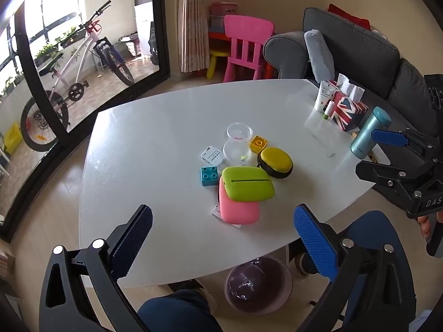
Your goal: Collect trash
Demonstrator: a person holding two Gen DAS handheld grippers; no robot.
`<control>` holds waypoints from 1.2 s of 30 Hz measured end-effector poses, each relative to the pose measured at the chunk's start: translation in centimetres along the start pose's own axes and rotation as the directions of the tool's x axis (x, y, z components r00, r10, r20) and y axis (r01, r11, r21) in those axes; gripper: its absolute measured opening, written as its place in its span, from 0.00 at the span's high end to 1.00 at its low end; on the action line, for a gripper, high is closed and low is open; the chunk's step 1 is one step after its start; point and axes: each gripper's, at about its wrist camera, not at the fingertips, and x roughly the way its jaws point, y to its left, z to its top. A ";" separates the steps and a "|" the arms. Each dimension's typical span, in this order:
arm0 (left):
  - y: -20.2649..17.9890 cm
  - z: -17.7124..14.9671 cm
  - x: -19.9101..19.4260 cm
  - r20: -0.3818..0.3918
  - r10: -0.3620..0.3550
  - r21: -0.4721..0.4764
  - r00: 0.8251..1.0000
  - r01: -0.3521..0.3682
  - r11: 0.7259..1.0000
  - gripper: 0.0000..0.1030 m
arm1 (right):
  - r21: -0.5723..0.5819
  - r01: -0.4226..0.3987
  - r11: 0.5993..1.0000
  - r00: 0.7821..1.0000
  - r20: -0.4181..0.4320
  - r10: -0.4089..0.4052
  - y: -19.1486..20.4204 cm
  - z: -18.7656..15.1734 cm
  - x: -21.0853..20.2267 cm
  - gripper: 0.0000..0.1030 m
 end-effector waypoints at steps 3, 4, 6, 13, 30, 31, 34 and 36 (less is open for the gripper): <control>-0.2 -0.2 -0.1 -0.011 -0.006 -0.016 1.000 0.006 1.000 0.05 | -0.001 -0.005 1.000 1.000 -0.006 0.005 0.0 0.0 0.1 0.03; 0.3 0.2 0.2 -0.028 -0.026 -0.027 0.999 0.025 0.999 0.05 | -0.001 -0.005 1.000 1.000 -0.006 0.005 0.0 0.0 0.1 0.03; 0.3 0.2 0.2 -0.029 -0.031 -0.032 0.999 0.030 0.999 0.05 | 0.003 -0.006 1.000 1.000 -0.007 0.006 -0.1 0.0 0.2 0.03; 0.7 0.4 0.1 -0.024 -0.030 -0.033 0.999 0.029 0.999 0.05 | -0.007 -0.005 1.000 1.000 -0.004 0.005 -0.1 -0.4 0.3 0.03; 1.6 0.2 0.6 -0.031 -0.073 -0.100 0.997 0.069 0.993 0.05 | -0.007 -0.004 1.000 1.000 -0.010 0.004 0.3 -0.3 0.6 0.03; 1.5 0.2 0.6 -0.030 -0.068 -0.095 0.997 0.065 0.993 0.05 | -0.006 -0.005 1.000 1.000 -0.010 0.005 0.2 -0.3 0.6 0.03; 1.2 0.1 0.5 -0.020 -0.049 -0.063 0.999 0.048 0.997 0.05 | -0.001 -0.006 1.000 1.000 -0.007 0.006 0.2 -0.4 0.6 0.03; 0.9 0.1 0.4 -0.014 -0.039 -0.040 0.999 0.038 0.998 0.05 | -0.001 -0.006 1.000 1.000 -0.007 0.006 0.2 -0.3 0.6 0.03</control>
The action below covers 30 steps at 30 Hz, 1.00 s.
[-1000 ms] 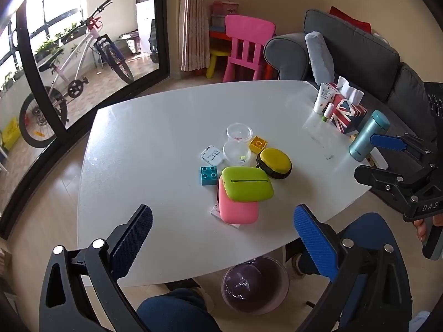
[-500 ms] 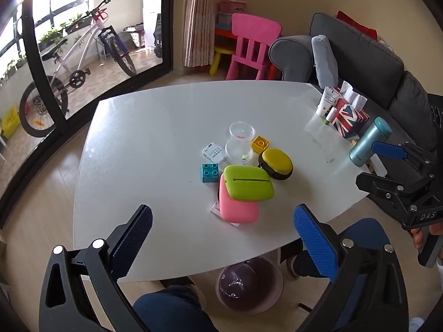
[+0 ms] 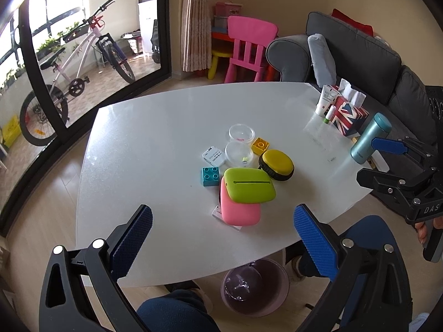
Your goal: Collect trash
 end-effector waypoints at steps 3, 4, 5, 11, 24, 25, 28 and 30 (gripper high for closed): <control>0.0 0.1 -0.2 0.000 0.001 0.004 1.000 -0.001 1.000 0.05 | 0.002 -0.001 1.000 1.000 -0.002 0.001 -0.1 0.0 -0.1 0.03; 0.1 0.0 -0.2 0.001 0.000 0.005 1.000 0.000 1.000 0.05 | 0.001 -0.001 1.000 1.000 0.000 0.001 -0.1 0.0 -0.1 0.03; 0.1 0.0 -0.1 0.001 -0.001 0.006 1.000 0.001 1.000 0.05 | 0.001 -0.002 1.000 1.000 -0.001 0.002 -0.1 0.0 0.0 0.03; 0.1 0.0 -0.1 -0.001 -0.007 0.004 1.000 0.007 1.000 0.05 | 0.002 -0.001 1.000 1.000 -0.003 0.001 -0.2 0.0 0.0 0.03; -0.1 0.0 0.1 -0.002 -0.007 0.009 1.000 0.007 1.000 0.05 | 0.000 0.000 1.000 1.000 -0.006 0.000 -0.3 -0.1 0.1 0.03; -0.1 0.1 0.1 -0.002 -0.007 0.009 1.000 0.007 1.000 0.05 | 0.000 -0.001 1.000 1.000 -0.005 0.001 -0.3 -0.1 0.1 0.03; -0.1 0.1 0.2 -0.002 -0.009 0.007 1.000 0.009 1.000 0.05 | 0.000 0.000 1.000 1.000 -0.006 0.000 -0.3 -0.1 0.1 0.03; -0.1 0.1 0.2 -0.002 -0.010 0.009 1.000 0.010 1.000 0.05 | 0.000 0.000 1.000 1.000 -0.007 0.000 -0.3 -0.1 0.1 0.03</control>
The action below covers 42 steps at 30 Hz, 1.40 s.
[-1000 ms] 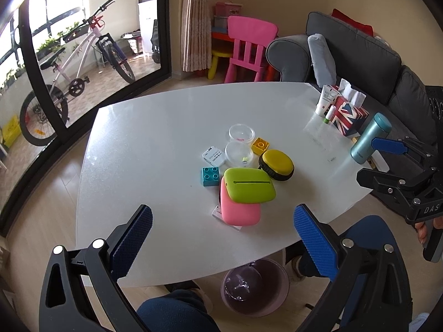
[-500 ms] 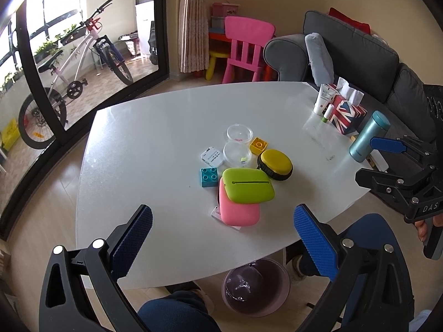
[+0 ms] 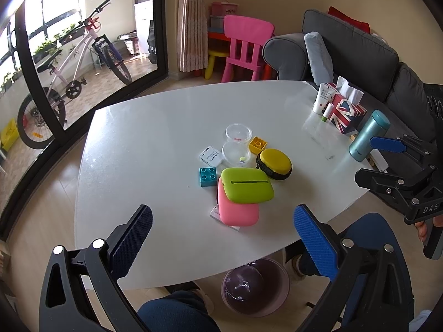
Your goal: Collect trash
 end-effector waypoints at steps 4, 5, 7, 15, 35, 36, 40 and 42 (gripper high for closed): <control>-0.1 -0.1 0.1 0.002 0.004 0.004 1.000 -0.004 1.000 0.05 | -0.001 0.000 1.000 1.000 -0.002 0.000 0.0 0.0 0.1 0.03; 0.0 -0.1 0.1 0.002 0.003 0.002 1.000 -0.003 1.000 0.05 | -0.001 0.000 1.000 1.000 -0.002 0.000 0.0 -0.1 0.1 0.03; -0.1 0.0 0.1 0.001 0.004 0.003 1.000 -0.004 1.000 0.05 | 0.000 0.000 1.000 1.000 -0.002 0.000 0.0 -0.1 0.1 0.03; 0.0 -0.1 0.2 -0.004 0.003 0.001 1.000 -0.003 1.000 0.05 | 0.004 -0.003 1.000 1.000 -0.007 0.003 0.0 -0.1 0.1 0.03; 0.0 -0.3 0.6 -0.009 -0.004 -0.008 1.000 0.004 1.000 0.05 | 0.020 0.003 1.000 0.999 -0.043 -0.002 -0.7 0.3 3.1 0.03; -0.1 -0.3 0.6 -0.011 -0.004 -0.005 1.000 0.003 1.000 0.05 | 0.016 0.009 1.000 0.999 -0.053 -0.008 -0.7 0.5 3.7 0.03; -0.2 -0.4 0.8 -0.019 -0.006 0.001 1.000 0.006 1.000 0.05 | 0.002 0.015 1.000 0.995 -0.102 -0.015 -1.3 1.8 6.7 0.03; -0.2 -0.5 0.9 -0.021 -0.007 0.001 1.000 0.007 1.000 0.05 | 0.014 0.017 1.000 0.991 -0.135 -0.015 -1.8 2.4 8.5 0.03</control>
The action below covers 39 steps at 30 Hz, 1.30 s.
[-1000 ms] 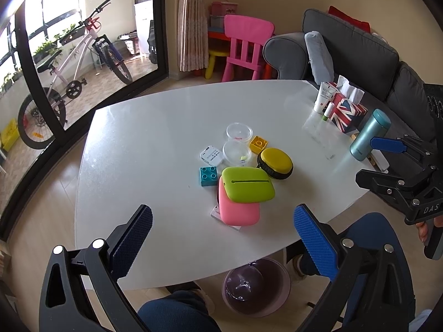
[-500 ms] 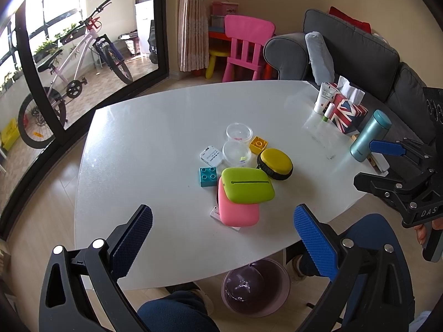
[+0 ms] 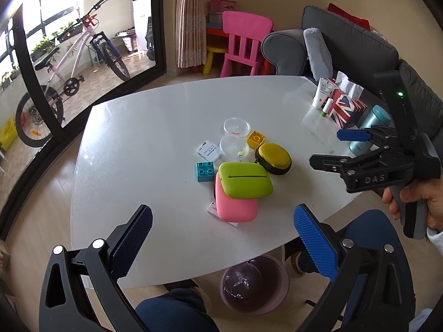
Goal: Collect trash
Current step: 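Reach the right gripper to the yellow round case and grasp it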
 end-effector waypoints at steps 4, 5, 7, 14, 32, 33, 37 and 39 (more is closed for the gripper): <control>0.1 0.0 0.0 -0.003 0.001 -0.004 1.000 -0.001 1.000 0.05 | 0.016 -0.003 1.000 0.998 -0.059 0.004 -0.8 1.3 3.3 0.03; 0.2 0.0 0.0 -0.004 0.002 -0.003 1.000 -0.002 1.000 0.05 | 0.023 -0.002 1.000 0.997 -0.073 0.004 -1.0 1.5 4.0 0.03; 0.2 0.0 0.0 -0.006 0.004 -0.003 1.000 -0.004 1.000 0.05 | 0.038 -0.005 0.999 0.995 -0.101 0.009 -1.5 1.9 5.5 0.03; 0.7 0.2 0.2 -0.014 0.011 -0.007 1.000 -0.011 1.000 0.05 | 0.104 -0.020 0.994 0.985 -0.170 0.037 -2.9 2.7 9.2 0.03; 1.6 0.0 0.7 -0.033 0.015 -0.032 0.999 -0.016 0.999 0.05 | 0.262 -0.078 0.962 0.955 -0.256 0.147 -3.8 3.4 14.0 0.17; 1.6 0.0 0.7 -0.034 0.014 -0.034 0.999 -0.015 0.999 0.05 | 0.255 -0.070 0.964 0.958 -0.253 0.137 -3.8 3.4 13.8 0.19; 1.8 -0.2 0.9 -0.038 0.011 -0.044 0.999 -0.013 0.999 0.05 | 0.253 -0.073 0.965 0.961 -0.242 0.136 -3.7 3.5 13.6 0.22; 1.8 -0.2 1.0 -0.038 0.008 -0.048 0.999 -0.009 0.999 0.05 | 0.246 -0.069 0.967 0.965 -0.229 0.127 -3.7 3.5 13.2 0.22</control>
